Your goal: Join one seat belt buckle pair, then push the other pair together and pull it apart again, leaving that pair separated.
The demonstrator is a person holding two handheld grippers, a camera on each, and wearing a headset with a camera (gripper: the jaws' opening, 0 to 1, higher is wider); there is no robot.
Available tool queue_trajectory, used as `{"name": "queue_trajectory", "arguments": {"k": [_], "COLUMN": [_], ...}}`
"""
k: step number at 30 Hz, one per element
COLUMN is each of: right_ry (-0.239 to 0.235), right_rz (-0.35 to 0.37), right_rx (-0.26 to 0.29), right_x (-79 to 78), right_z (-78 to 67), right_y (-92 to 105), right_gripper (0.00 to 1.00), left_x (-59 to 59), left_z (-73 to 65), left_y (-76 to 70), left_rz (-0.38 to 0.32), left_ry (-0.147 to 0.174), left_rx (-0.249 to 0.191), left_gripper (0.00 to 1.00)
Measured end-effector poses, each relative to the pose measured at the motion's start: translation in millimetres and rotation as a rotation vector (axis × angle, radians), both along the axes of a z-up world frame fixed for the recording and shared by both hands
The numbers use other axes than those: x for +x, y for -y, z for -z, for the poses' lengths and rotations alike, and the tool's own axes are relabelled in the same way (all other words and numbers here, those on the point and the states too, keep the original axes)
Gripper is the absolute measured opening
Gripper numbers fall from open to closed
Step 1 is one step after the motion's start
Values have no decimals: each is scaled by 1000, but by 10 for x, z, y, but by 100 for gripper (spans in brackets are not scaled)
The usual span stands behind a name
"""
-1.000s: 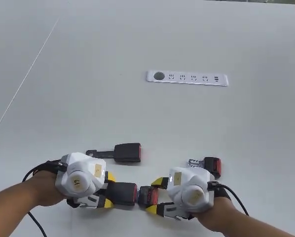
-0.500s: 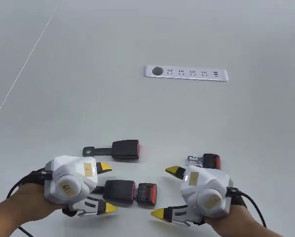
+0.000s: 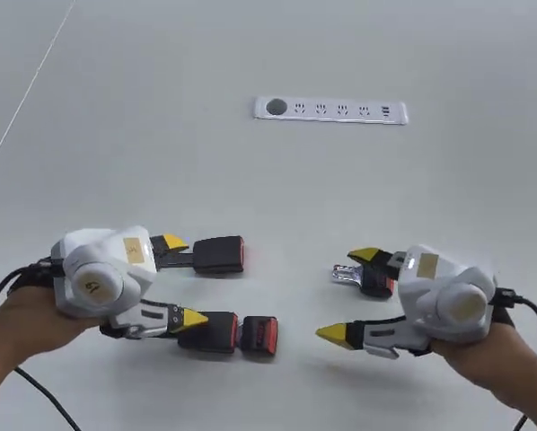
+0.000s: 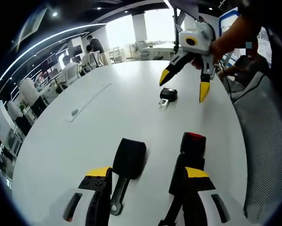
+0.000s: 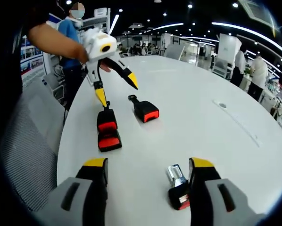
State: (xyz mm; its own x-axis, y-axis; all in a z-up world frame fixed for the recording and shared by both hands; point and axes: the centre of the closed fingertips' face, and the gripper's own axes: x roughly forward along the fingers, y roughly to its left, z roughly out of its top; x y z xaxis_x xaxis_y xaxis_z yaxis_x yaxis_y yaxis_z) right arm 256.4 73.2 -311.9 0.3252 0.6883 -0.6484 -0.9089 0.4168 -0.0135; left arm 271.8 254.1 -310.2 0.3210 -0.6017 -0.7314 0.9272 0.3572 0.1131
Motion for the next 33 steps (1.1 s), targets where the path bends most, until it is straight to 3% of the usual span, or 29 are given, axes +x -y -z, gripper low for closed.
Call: {"name": "queue_trajectory", "arguments": {"k": [7,14,16,25,31,32,33], "right_ry": [-22,-86,-102,-162,-189,-189,-192], "right_rz": [14,2,-4,-53,-90,-106,-108], "right_rx": [-16,-52,-64,-101,-126,-134,-133], "right_x": [182,254,253,291,238,221,216], "right_z": [30,245,283,518,543,544,547], "right_y": [295,474,492,592,601,598,593], "right_gripper": [72,72,71,67,61,59,58], "left_x": [229,355,388,391,403,392,389], "left_z": [-26,161,207,457,552,589,570], "left_y": [0,84,104,140,138,105,136], "left_rz": [30,84,98,135,145,150,151], "left_ry": [15,-40,-43,-110,-143,-151,-154], "left_rx": [27,62,77,107,120,150,126], "left_gripper": [64,64,64,62,57,55,54]}}
